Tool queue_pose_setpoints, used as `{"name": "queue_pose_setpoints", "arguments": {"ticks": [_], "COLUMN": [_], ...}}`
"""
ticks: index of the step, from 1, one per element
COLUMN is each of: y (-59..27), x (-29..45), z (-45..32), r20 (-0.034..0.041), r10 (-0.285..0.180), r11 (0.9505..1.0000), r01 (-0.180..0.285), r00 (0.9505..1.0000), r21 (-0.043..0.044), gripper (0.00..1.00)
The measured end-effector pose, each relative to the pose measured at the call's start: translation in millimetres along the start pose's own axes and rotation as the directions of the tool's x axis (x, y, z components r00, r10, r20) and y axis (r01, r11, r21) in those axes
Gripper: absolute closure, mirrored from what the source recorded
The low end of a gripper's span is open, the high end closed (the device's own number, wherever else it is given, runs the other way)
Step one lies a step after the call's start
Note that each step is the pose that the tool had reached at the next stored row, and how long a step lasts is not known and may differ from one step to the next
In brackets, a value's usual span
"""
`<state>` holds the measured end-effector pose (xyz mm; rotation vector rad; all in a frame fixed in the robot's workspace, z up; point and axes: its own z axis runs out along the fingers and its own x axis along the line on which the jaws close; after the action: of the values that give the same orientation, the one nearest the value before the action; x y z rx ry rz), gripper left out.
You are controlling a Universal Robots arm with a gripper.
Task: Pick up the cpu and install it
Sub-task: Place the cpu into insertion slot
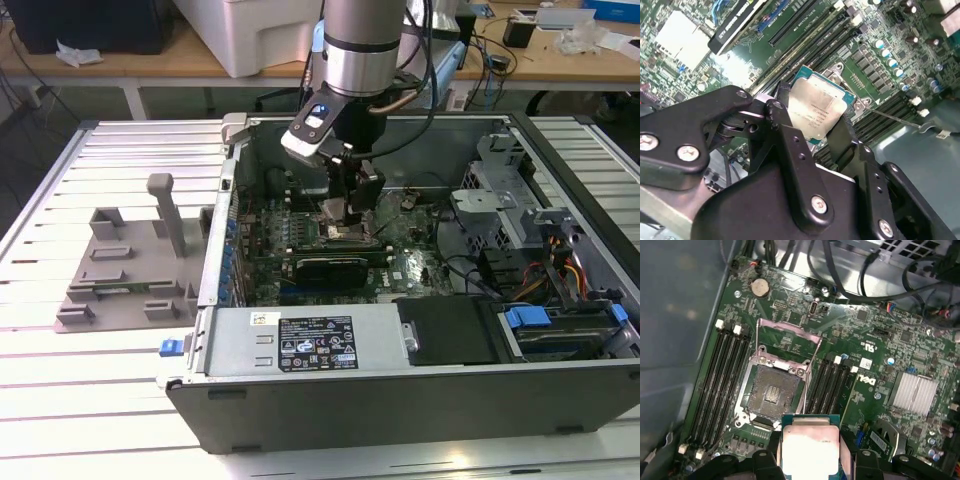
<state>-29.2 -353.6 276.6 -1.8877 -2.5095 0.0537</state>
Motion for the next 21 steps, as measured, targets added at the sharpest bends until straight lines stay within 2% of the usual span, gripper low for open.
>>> {"name": "queue_pose_setpoints", "arguments": {"ticks": [4, 8, 10, 11, 14, 19, 20, 21], "y": [0.0, 0.0, 0.0, 0.2, 0.3, 0.4, 0.4, 0.3], "x": [0.0, 0.0, 0.0, -0.1, -0.1, 0.0, -0.1, -0.1], "z": [0.1, 0.3, 0.5, 0.6, 0.7, 0.9, 0.9, 1.2], "r20": [-0.0016, -0.0021, -0.0004, 0.003, 0.0058, 0.0075, 0.0083, 0.0086], "r10": [0.069, 0.132, 0.172, 0.191, 0.218, 0.223, 0.234, 0.26], "r11": [0.9976, 0.9912, 0.9851, 0.9815, 0.976, 0.9747, 0.9722, 0.9655], "r01": [-0.069, -0.132, -0.172, -0.191, -0.218, -0.223, -0.234, -0.26], "r00": [0.9976, 0.9912, 0.9851, 0.9815, 0.976, 0.9747, 0.9722, 0.9656], "r21": [0.0015, 0.0031, 0.0044, 0.0052, 0.0062, 0.0063, 0.0068, 0.0076], "gripper": [0.45, 0.45, 0.45, 0.45, 0.45, 0.45, 0.45, 0.45]}}
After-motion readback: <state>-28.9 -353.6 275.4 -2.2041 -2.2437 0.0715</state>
